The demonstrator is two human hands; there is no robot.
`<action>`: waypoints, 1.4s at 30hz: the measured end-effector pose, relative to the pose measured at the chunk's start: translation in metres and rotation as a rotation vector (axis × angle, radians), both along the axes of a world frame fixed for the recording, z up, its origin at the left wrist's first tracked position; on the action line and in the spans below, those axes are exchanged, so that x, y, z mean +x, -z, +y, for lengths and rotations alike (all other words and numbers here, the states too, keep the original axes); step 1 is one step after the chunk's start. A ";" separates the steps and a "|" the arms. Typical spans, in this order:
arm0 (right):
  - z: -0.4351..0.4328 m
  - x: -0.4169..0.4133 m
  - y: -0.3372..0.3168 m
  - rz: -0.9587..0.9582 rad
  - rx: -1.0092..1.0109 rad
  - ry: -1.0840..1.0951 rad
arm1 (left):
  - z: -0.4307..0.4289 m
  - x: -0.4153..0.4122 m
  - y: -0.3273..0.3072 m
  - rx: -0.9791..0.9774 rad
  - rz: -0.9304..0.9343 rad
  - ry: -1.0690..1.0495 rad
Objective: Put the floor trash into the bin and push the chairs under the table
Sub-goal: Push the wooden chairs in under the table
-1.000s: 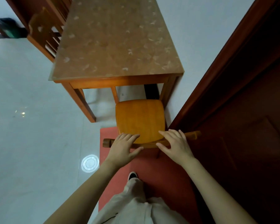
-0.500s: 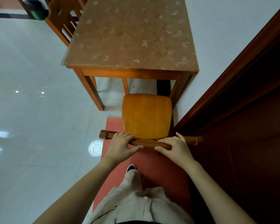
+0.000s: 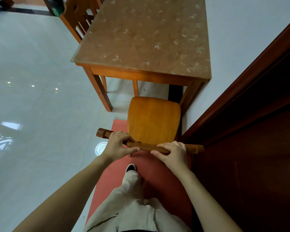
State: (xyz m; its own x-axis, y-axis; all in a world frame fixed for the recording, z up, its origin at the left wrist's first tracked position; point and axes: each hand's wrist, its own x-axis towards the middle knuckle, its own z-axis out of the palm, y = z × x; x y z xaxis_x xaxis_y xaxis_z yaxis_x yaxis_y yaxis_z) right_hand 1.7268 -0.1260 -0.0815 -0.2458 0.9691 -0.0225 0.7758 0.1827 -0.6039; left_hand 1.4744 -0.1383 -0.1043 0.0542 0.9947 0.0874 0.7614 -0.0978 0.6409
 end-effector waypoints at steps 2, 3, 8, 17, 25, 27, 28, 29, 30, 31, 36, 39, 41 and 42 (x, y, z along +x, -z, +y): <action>0.002 0.000 0.000 0.017 0.006 0.010 | 0.002 0.000 0.000 -0.009 -0.004 0.000; 0.003 -0.001 -0.001 0.027 0.010 0.014 | 0.004 0.000 0.000 -0.014 -0.008 -0.003; 0.011 -0.005 -0.004 0.027 0.023 0.018 | 0.012 -0.004 0.000 -0.026 -0.007 -0.002; 0.030 -0.016 -0.007 0.031 0.004 0.045 | 0.034 -0.015 0.002 -0.007 -0.013 0.016; 0.056 -0.019 -0.019 0.043 -0.030 0.047 | 0.060 -0.016 -0.002 -0.009 -0.014 0.016; 0.060 -0.021 -0.020 0.042 -0.032 0.045 | 0.066 -0.018 -0.002 -0.009 -0.008 0.018; 0.063 -0.022 -0.020 0.044 -0.031 0.049 | 0.069 -0.019 -0.002 -0.009 -0.007 0.018; 0.066 -0.023 -0.019 0.044 -0.031 0.052 | 0.072 -0.020 -0.003 -0.012 -0.006 0.019; 0.068 -0.025 -0.018 0.045 -0.027 0.055 | 0.075 -0.022 -0.004 -0.018 -0.004 0.022; 0.070 -0.026 -0.016 0.046 -0.023 0.057 | 0.078 -0.023 -0.005 -0.024 -0.003 0.027; 0.078 -0.029 -0.011 0.048 -0.018 0.068 | 0.087 -0.027 -0.003 -0.022 0.000 0.038; 0.084 -0.027 -0.010 0.045 -0.014 0.054 | 0.091 -0.025 -0.003 -0.019 -0.002 0.035; 0.089 -0.023 -0.010 0.049 -0.018 0.054 | 0.094 -0.022 -0.004 -0.006 -0.001 0.029; 0.091 -0.022 -0.010 0.050 -0.014 0.050 | 0.095 -0.020 -0.004 0.000 -0.001 0.027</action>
